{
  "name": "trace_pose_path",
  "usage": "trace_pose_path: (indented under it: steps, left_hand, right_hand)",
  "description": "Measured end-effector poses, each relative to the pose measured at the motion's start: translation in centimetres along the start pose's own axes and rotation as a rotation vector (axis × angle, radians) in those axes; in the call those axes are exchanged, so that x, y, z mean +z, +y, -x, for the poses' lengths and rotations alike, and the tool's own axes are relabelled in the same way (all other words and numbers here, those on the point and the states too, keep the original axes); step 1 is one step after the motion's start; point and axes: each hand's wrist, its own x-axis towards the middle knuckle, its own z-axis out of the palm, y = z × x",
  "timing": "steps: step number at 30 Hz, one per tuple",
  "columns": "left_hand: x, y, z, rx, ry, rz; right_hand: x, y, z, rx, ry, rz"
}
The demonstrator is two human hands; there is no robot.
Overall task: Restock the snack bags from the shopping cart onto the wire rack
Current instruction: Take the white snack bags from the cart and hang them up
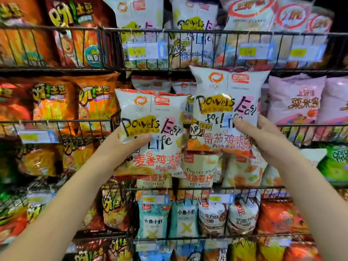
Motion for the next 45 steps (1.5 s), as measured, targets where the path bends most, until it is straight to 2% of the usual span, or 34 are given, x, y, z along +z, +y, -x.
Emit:
trace_pose_path:
  steps: [8, 15, 26, 32, 40, 45]
  left_hand:
    - [-1.1, 1.5, -1.1, 0.039, 0.038, 0.042]
    - [-2.2, 0.1, -2.1, 0.048, 0.035, 0.094]
    - [-2.7, -1.6, -3.9, 0.052, 0.055, 0.097]
    - [-1.9, -1.8, -4.1, 0.054, 0.037, 0.139]
    - [-1.6, -1.8, -3.8, 0.073, 0.014, 0.117]
    - [-1.7, -2.2, -4.0, 0.072, -0.007, 0.116]
  right_hand:
    - [-0.1, -3.1, -7.1, -0.217, 0.042, 0.103]
    - [1.6, -0.9, -11.1, -0.272, 0.043, 0.203]
    - [2.4, 2.3, -12.3, -0.101, -0.064, 0.517]
    - [2.8, 2.3, -14.0, 0.083, -0.119, 0.714]
    - [3.1, 2.4, -15.4, 0.158, -0.215, 0.829]
    - [2.9, 2.2, -15.6, 0.214, -0.252, 0.767]
